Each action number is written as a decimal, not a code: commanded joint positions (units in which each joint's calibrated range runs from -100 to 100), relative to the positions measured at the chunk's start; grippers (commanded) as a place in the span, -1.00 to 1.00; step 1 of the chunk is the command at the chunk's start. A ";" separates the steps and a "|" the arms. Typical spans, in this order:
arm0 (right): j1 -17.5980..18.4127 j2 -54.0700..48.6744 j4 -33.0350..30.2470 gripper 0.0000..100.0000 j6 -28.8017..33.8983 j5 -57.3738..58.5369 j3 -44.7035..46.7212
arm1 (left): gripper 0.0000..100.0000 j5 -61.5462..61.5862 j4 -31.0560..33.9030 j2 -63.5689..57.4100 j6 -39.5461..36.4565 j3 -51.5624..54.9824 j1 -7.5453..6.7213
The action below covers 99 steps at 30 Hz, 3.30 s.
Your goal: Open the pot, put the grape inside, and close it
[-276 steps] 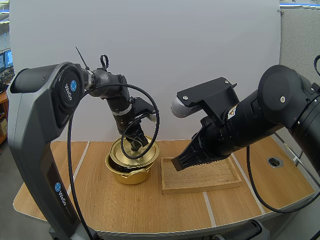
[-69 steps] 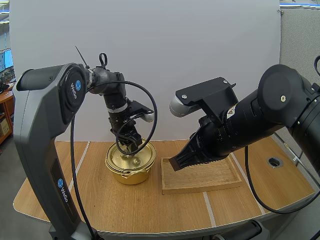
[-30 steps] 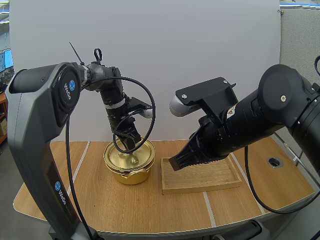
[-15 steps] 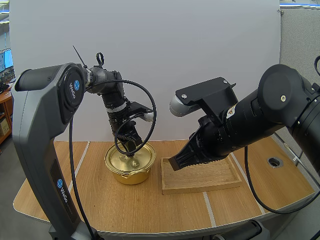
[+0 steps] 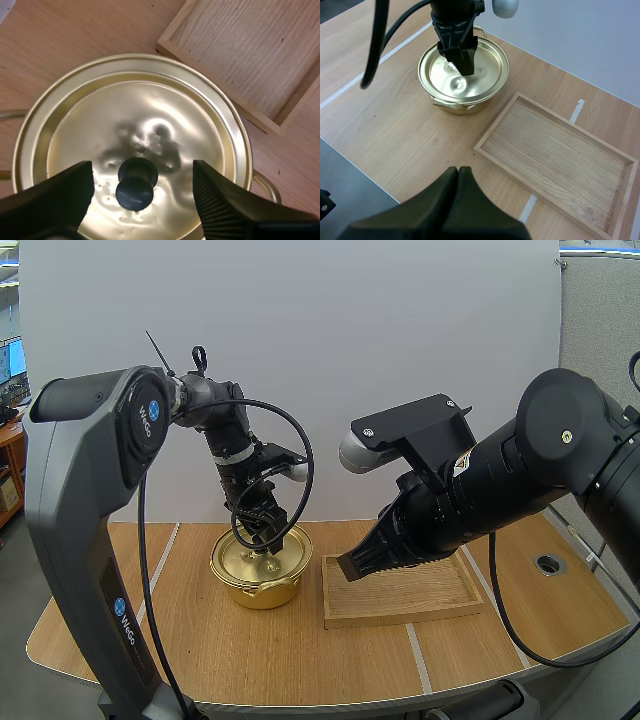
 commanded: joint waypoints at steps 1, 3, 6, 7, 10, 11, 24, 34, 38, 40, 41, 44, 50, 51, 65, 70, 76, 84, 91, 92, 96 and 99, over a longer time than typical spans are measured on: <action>-0.22 -0.50 0.20 -1.00 -0.58 0.02 0.24 | 0.86 0.81 -1.05 -5.22 0.12 -0.62 0.05; -0.22 -0.50 0.20 -1.00 -0.58 0.02 0.24 | 0.86 0.81 -0.80 -8.16 -0.24 -1.59 0.05; -0.22 -0.50 0.20 -1.00 -0.58 0.02 0.24 | 0.86 0.81 0.12 -12.77 -1.08 -3.43 0.05; -0.22 -0.50 0.20 -1.00 -0.58 0.02 0.24 | 0.86 0.81 0.58 -14.89 -1.53 -3.87 0.05; -0.22 -0.50 0.20 -1.00 -0.58 0.02 0.24 | 0.86 0.81 2.59 -20.39 -2.19 -4.04 0.05; -0.22 -0.50 0.20 -1.00 -0.58 0.02 0.24 | 0.86 0.81 3.27 -22.41 -2.71 -4.04 0.05; -0.22 -0.50 0.20 -1.00 0.56 0.02 0.24 | 0.84 0.81 4.90 -50.09 -8.98 -4.04 0.05; -0.22 -1.41 1.45 -1.00 2.80 0.02 0.24 | -0.01 0.81 5.02 -68.65 -13.31 -1.25 0.05; -0.22 -4.88 1.45 -1.00 3.70 0.02 0.24 | -0.64 0.81 5.28 -75.21 -13.31 2.03 0.05; -0.22 -6.98 1.31 -1.00 3.94 0.02 0.24 | -0.91 0.81 5.28 -78.51 -13.31 4.45 0.05; -0.22 -8.08 1.31 -1.00 3.94 0.02 0.24 | -1.00 0.81 5.28 -80.11 -13.31 5.80 0.05; -0.22 -11.25 1.31 -1.00 4.67 0.02 0.24 | -1.00 0.81 5.28 -84.41 -13.31 10.30 0.05; -0.22 -16.98 0.81 -1.00 6.71 -3.71 0.24 | -1.00 0.81 5.28 -93.48 -16.50 20.18 0.05; -0.22 -18.13 0.81 -1.00 6.71 -5.64 0.24 | -1.00 0.81 5.15 -95.46 -17.46 22.60 0.05; -4.69 -27.03 1.41 -1.00 8.31 -30.93 0.24 | -1.00 -21.36 5.15 -110.34 -26.40 39.68 2.31; -6.23 -29.92 1.04 -1.00 8.31 -35.16 1.18 | -1.00 -27.98 5.49 -110.34 -30.00 44.20 3.28; -7.41 -31.22 0.94 -1.00 8.31 -40.64 7.82 | -1.00 -40.24 5.49 -110.34 -33.77 49.26 3.85; -7.41 -31.22 -4.14 -1.00 8.20 -47.44 16.84 | -1.00 -52.98 5.38 -110.34 -33.77 58.59 3.85; -7.33 -31.22 -9.62 -1.00 8.20 -49.72 24.61 | -1.00 -69.87 5.38 -110.34 -33.77 72.70 3.85; -7.33 -31.22 -10.15 -1.00 8.20 -49.72 25.80 | -1.00 -72.27 5.38 -110.34 -33.77 74.62 3.85; -7.33 -31.22 -10.77 -1.00 8.20 -54.54 31.38 | -1.00 -81.43 5.50 -110.34 -33.77 81.05 3.85; -7.33 -31.22 -10.77 -1.00 8.20 -62.28 36.04 | -1.00 -90.08 5.50 -110.34 -33.77 85.31 3.85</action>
